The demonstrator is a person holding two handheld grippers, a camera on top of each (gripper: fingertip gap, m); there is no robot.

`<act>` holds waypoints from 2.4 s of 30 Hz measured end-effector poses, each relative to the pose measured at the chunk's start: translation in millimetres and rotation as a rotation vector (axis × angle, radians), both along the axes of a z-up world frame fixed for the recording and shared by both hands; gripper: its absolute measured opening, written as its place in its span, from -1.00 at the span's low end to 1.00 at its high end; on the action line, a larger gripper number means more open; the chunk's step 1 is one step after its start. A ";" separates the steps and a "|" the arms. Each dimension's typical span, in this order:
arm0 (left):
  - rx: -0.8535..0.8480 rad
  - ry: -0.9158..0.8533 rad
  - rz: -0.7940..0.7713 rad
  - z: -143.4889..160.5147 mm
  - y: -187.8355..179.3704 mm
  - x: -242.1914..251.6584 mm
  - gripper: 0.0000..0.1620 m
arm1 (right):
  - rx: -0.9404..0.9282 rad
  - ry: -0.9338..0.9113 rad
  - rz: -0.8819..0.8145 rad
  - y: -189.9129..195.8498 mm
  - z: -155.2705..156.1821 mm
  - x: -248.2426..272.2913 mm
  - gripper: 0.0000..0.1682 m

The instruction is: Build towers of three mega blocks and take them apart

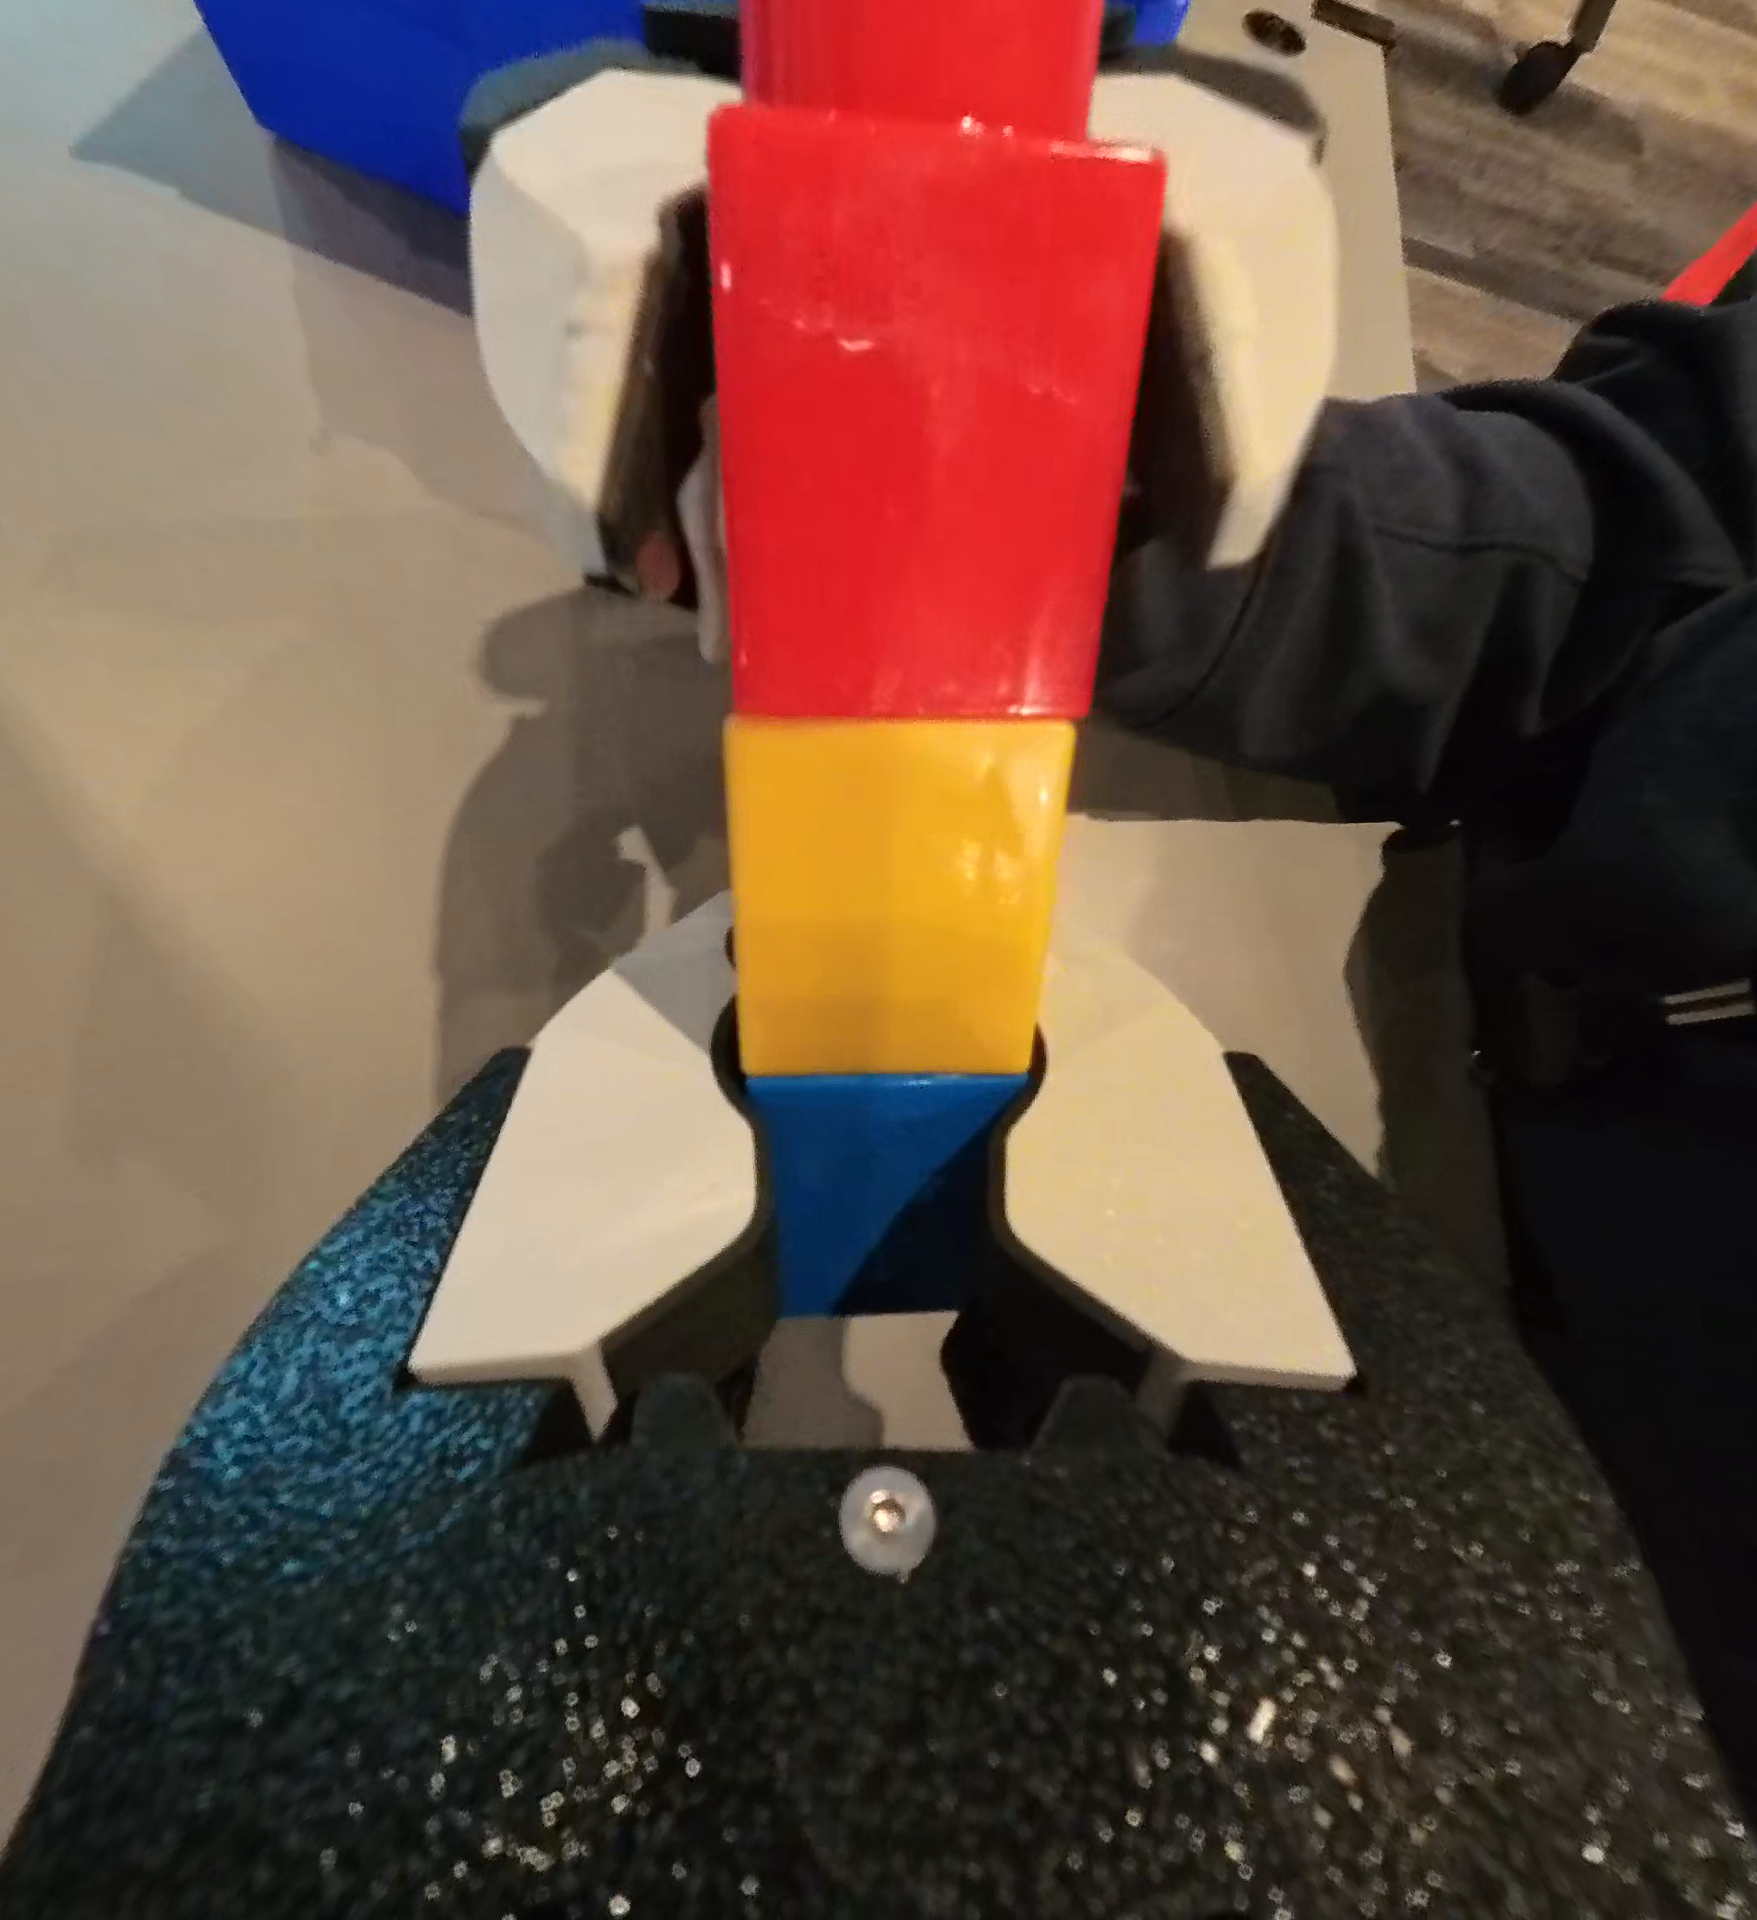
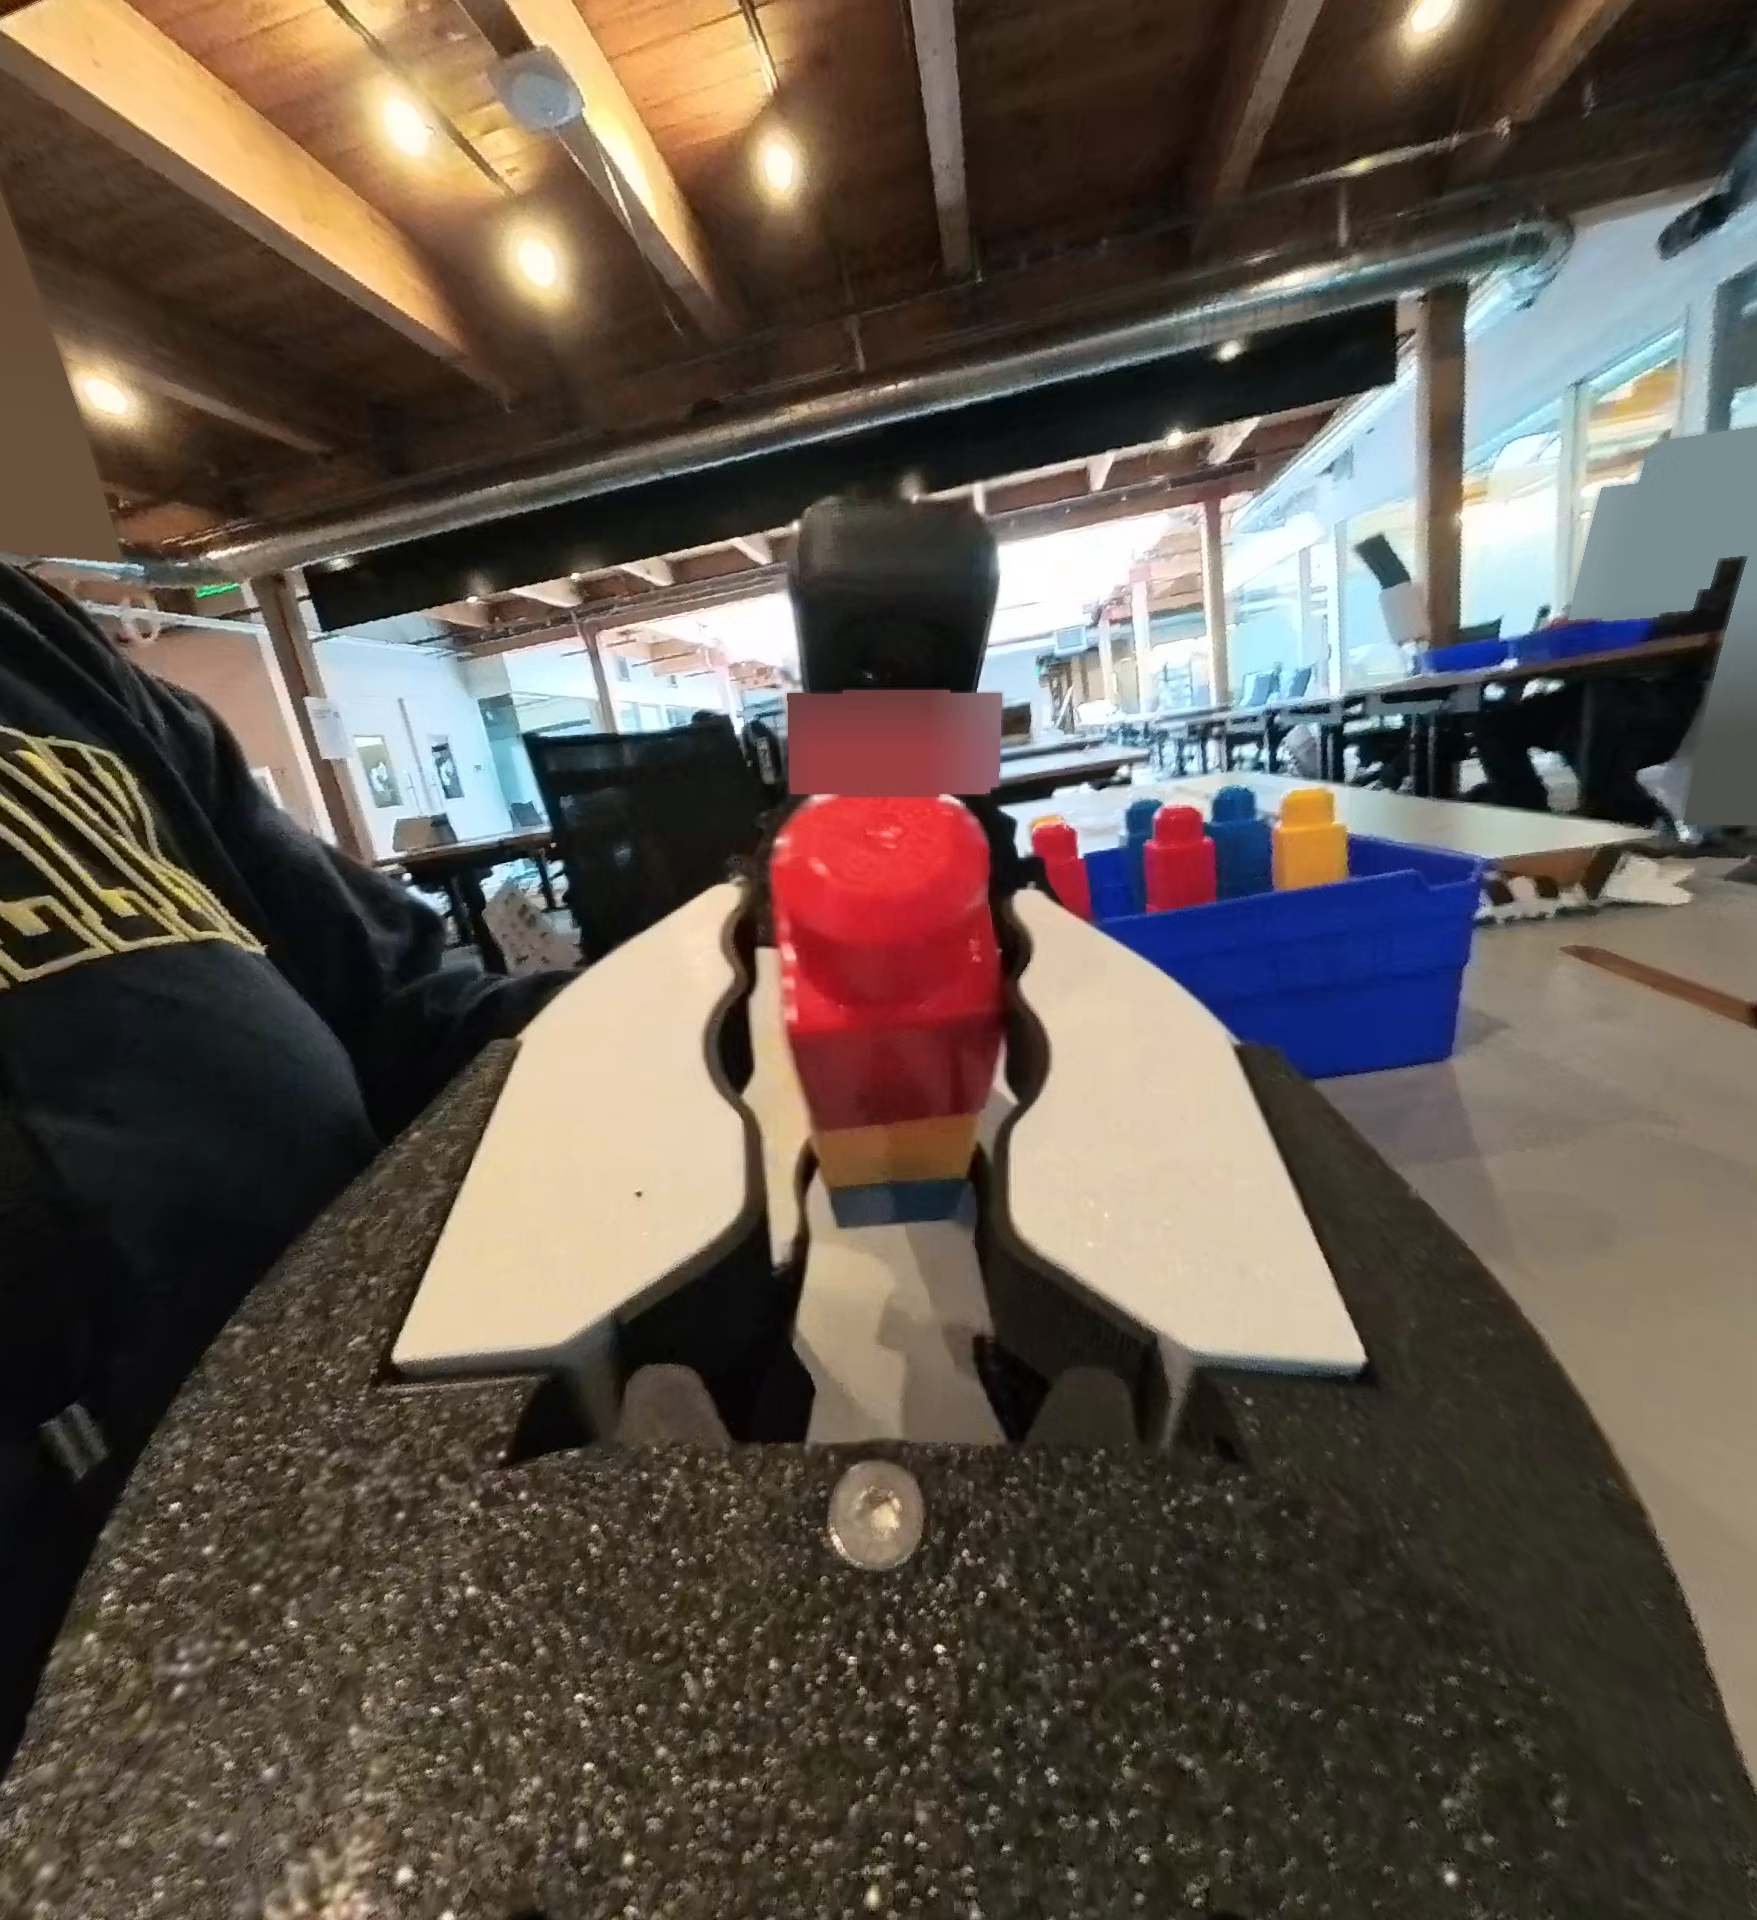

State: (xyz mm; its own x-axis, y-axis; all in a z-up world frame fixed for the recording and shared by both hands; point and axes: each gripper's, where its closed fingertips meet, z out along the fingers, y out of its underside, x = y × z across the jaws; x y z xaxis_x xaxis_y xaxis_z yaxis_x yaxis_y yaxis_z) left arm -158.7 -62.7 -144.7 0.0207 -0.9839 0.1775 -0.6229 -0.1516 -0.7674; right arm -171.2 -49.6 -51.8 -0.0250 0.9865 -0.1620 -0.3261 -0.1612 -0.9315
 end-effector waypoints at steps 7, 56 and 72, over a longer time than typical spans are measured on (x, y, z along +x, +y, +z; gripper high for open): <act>0.136 0.200 0.033 -8.6 23.3 -35.9 -0.47 | 0.114 -0.087 -0.131 4.0 1.4 5.2 -0.28; 0.380 -0.578 0.709 31.5 134.5 -31.8 -0.48 | 0.100 -0.266 -1.022 89.0 -17.8 77.1 -0.56; 0.324 -0.582 0.629 20.9 125.0 -20.9 -0.48 | 0.135 -0.368 -1.186 99.6 -40.2 80.5 -0.56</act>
